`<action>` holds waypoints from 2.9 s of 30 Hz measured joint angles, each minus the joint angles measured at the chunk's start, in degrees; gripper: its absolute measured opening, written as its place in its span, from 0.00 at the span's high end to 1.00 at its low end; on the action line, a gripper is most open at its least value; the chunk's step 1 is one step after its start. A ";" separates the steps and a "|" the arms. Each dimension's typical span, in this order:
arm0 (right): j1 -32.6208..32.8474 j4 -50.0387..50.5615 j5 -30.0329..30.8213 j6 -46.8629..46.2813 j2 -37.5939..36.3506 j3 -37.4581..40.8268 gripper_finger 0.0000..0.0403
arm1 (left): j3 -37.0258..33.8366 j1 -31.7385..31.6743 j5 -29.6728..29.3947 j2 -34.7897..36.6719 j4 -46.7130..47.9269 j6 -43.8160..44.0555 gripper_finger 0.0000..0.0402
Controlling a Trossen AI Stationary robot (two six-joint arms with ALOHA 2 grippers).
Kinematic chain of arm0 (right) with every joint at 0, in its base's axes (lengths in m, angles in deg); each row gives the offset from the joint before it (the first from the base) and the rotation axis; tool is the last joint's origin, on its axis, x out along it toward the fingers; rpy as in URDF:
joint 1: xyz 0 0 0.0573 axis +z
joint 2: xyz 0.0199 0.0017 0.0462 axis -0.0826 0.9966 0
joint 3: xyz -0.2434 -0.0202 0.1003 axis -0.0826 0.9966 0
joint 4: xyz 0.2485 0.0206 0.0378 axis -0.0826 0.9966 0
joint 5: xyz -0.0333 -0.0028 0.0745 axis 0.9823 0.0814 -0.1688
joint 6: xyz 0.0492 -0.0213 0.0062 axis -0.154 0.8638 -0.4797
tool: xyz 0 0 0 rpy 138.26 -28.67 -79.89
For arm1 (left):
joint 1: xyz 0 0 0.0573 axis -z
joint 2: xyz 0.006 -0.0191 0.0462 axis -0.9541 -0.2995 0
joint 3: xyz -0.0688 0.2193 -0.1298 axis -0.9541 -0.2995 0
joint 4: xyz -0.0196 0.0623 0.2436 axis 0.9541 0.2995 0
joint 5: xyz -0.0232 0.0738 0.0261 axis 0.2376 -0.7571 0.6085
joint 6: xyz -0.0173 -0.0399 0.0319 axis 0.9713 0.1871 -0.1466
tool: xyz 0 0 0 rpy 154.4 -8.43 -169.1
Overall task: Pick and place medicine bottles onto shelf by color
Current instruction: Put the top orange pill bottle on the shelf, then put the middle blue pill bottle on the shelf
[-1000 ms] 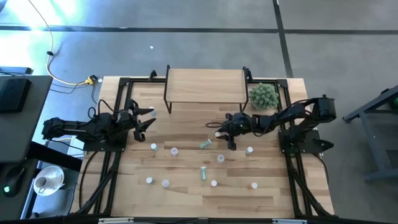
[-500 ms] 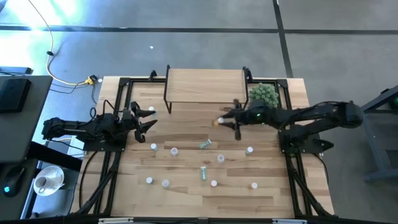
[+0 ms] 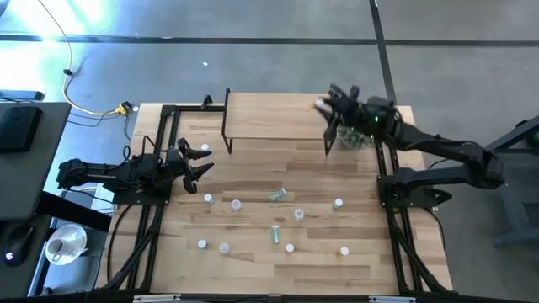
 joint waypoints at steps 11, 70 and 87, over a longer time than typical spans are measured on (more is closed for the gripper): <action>-8.32 9.26 1.11 -7.85 9.22 -7.72 0.74 | 0.00 0.00 0.16 -0.01 4.31 6.40 0.50; -13.76 14.93 -4.03 -11.50 11.92 -7.57 0.50 | 0.00 0.00 -2.36 0.01 -2.33 -5.66 0.50; 3.16 38.01 -16.08 -13.83 0.86 -7.59 0.50 | 0.00 0.00 -1.31 0.01 -2.35 -5.14 0.50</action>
